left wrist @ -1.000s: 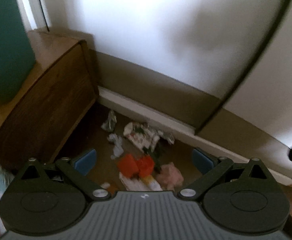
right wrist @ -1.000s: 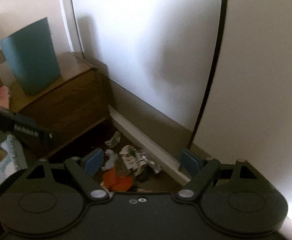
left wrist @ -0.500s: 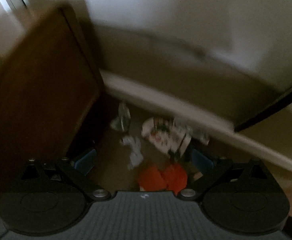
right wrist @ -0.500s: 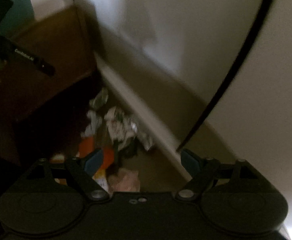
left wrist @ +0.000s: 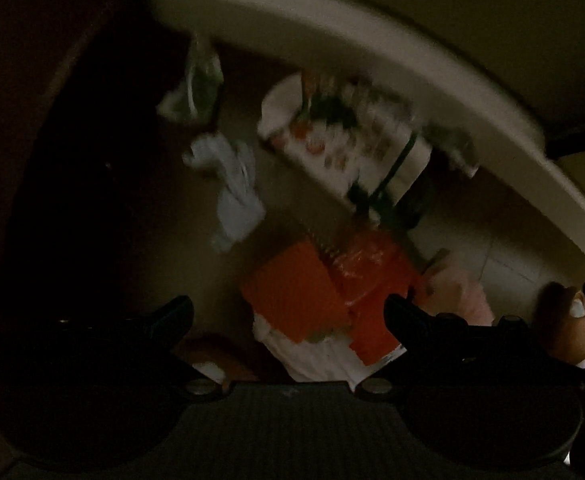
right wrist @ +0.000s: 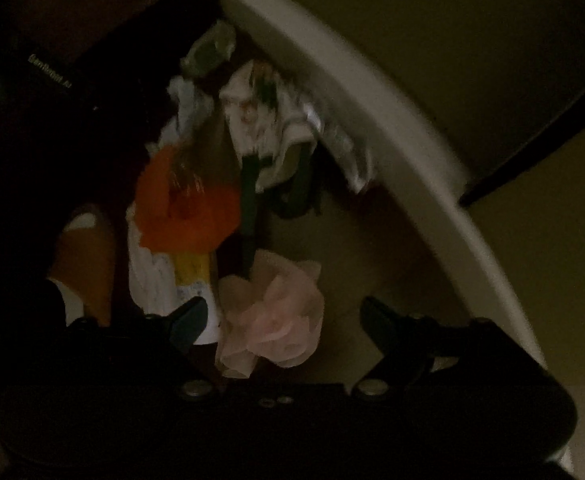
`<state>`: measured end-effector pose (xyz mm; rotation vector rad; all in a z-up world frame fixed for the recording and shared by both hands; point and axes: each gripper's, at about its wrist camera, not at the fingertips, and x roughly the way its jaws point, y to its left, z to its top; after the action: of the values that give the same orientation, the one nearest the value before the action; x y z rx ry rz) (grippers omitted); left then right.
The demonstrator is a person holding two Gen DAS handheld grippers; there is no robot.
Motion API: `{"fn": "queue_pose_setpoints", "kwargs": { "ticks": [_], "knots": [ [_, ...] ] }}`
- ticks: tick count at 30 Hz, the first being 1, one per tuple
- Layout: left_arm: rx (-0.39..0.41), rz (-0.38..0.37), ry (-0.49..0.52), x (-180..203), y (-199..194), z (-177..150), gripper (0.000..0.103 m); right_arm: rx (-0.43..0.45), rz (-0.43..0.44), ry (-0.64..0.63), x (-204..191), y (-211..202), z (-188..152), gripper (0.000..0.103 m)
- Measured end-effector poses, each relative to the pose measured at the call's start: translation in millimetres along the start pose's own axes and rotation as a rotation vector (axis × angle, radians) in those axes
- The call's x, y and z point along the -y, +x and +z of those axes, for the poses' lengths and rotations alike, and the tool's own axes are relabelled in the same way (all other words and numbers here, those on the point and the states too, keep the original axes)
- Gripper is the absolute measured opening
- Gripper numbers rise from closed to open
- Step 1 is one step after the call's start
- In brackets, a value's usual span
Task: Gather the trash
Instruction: 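Lower right tool onto the pink tissue and close it while left tool lowers toward red bag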
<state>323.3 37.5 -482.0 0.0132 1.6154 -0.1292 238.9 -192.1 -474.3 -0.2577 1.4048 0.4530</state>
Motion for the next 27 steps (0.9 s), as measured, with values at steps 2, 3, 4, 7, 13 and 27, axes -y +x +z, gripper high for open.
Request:
{"fn": "queue_pose_setpoints", "kwargs": {
  "ticks": [2, 3, 4, 7, 13, 27],
  "knots": [
    [-0.022, -0.005, 0.003, -0.8, 17.8, -0.7, 0.102, -0.021, 0.017, 0.012, -0.2, 19.0, 0.4, 0.082],
    [-0.031, -0.008, 0.000, -2.1, 26.7, -0.6, 0.102, -0.033, 0.023, 0.012, -1.0, 29.1, 0.4, 0.082],
    [-0.043, -0.014, -0.010, -5.0, 37.0, -0.6, 0.102, -0.043, 0.031, 0.010, -1.6, 40.5, 1.3, 0.082],
    [-0.064, -0.032, -0.042, -12.3, 62.8, 3.6, 0.101, -0.078, 0.052, 0.009, -4.8, 64.0, 2.3, 0.082],
    [-0.094, -0.066, -0.105, -24.4, 103.7, 9.5, 0.101, -0.114, 0.054, -0.033, -6.3, 102.4, 13.7, 0.082],
    [-0.176, -0.164, -0.224, -42.3, 149.0, 16.0, 0.052, -0.211, 0.036, 0.002, 10.0, 150.2, 18.1, 0.080]
  ]
}}
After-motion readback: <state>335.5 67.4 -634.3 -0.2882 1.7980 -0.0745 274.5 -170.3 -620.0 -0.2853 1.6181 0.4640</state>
